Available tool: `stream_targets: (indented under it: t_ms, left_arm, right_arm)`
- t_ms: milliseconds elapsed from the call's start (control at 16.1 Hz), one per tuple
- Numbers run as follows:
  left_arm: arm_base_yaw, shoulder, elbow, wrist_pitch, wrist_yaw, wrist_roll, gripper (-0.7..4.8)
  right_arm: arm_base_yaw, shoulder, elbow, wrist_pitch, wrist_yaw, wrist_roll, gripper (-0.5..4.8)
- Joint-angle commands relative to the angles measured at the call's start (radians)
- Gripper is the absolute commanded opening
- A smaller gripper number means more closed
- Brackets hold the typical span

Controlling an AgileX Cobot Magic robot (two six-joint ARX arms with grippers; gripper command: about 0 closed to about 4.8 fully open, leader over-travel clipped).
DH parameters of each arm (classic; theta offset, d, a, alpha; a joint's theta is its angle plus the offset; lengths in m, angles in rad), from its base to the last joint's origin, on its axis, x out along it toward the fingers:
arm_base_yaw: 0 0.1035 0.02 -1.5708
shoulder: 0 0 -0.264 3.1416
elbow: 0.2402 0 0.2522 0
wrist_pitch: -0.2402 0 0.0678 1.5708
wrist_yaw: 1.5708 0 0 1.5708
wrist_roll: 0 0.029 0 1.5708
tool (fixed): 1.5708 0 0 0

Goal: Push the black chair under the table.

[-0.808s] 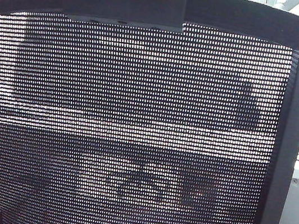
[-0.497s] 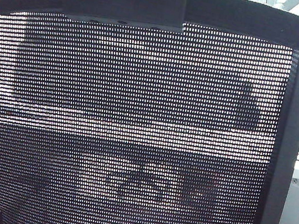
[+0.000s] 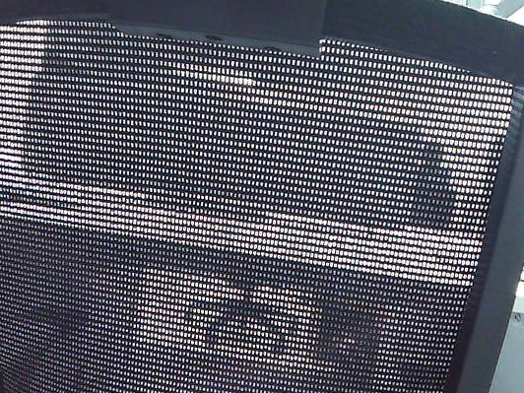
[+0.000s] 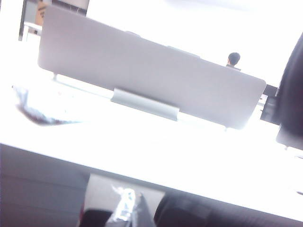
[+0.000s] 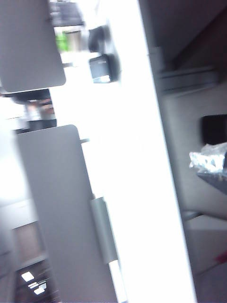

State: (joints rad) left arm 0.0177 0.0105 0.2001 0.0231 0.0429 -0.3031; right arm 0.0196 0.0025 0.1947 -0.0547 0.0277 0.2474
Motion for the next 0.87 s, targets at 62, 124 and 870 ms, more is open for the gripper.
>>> stream_targets:
  t_ms: [62,124,870]
  left_arm:
    - [0.001,0.105,0.165,0.011,-0.014,0.049,-0.06]
    - [0.000,0.197,0.240,0.011,0.040,0.048,-0.06]
    - [-0.003,0.472,0.490,-0.602,0.624,0.109,-0.06]
  right_arm:
    - [0.003,0.044,0.139,-0.053,0.020,0.015,-0.05]
    - [0.003,0.098,0.196,-0.053,-0.006,0.015,-0.05]
    - [0.762,0.537,0.433,-0.216,-0.022,0.149,-0.05]
